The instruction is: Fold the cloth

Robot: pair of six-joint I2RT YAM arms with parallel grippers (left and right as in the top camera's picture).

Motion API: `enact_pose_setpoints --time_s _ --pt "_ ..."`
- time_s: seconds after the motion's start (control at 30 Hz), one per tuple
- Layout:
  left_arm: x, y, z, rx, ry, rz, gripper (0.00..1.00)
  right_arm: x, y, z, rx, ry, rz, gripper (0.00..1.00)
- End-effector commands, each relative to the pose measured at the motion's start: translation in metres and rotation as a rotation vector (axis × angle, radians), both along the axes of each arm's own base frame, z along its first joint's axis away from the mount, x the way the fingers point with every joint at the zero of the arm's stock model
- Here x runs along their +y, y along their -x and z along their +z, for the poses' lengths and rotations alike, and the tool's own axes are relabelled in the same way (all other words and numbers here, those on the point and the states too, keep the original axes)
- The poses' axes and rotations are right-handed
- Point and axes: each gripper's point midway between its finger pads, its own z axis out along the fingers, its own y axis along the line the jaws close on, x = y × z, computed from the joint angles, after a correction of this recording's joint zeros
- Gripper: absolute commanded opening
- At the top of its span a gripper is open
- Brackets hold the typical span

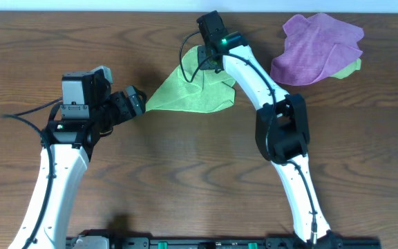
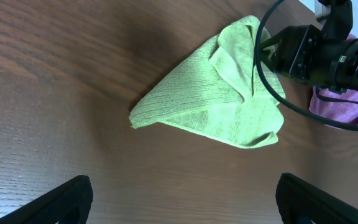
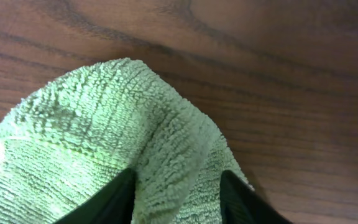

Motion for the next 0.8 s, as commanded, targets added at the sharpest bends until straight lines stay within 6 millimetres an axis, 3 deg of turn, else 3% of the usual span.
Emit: enact_pose_setpoints --time_s 0.0,0.13,0.17,0.57,0.63,0.7,0.73,0.77 --pt "-0.002 -0.003 0.005 -0.011 0.007 -0.006 0.95 -0.009 0.001 -0.004 0.003 0.043 -0.016 0.32" --pt "-0.002 -0.003 0.005 -0.011 0.007 -0.006 0.95 -0.019 0.003 -0.004 0.007 0.089 -0.037 0.03" --pt "-0.002 -0.003 0.005 -0.011 0.007 -0.006 0.95 -0.026 0.002 -0.003 0.0 0.117 -0.054 0.01" --pt "-0.009 -0.001 0.008 -0.011 0.041 -0.035 0.95 -0.106 -0.03 0.024 -0.131 0.305 -0.242 0.02" --pt "-0.009 -0.001 0.008 -0.011 0.041 -0.035 0.95 -0.118 -0.037 0.029 -0.163 0.321 -0.277 0.12" --pt "-0.009 -0.001 0.008 -0.012 0.041 -0.034 0.95 -0.123 -0.042 0.032 -0.184 0.318 -0.292 0.32" --pt "-0.009 -0.001 0.008 -0.012 0.041 -0.035 0.95 -0.123 -0.044 0.033 -0.19 0.314 -0.295 0.51" --pt "-0.009 -0.001 0.008 -0.012 0.041 -0.035 0.95 -0.123 -0.045 0.035 -0.193 0.312 -0.295 0.57"
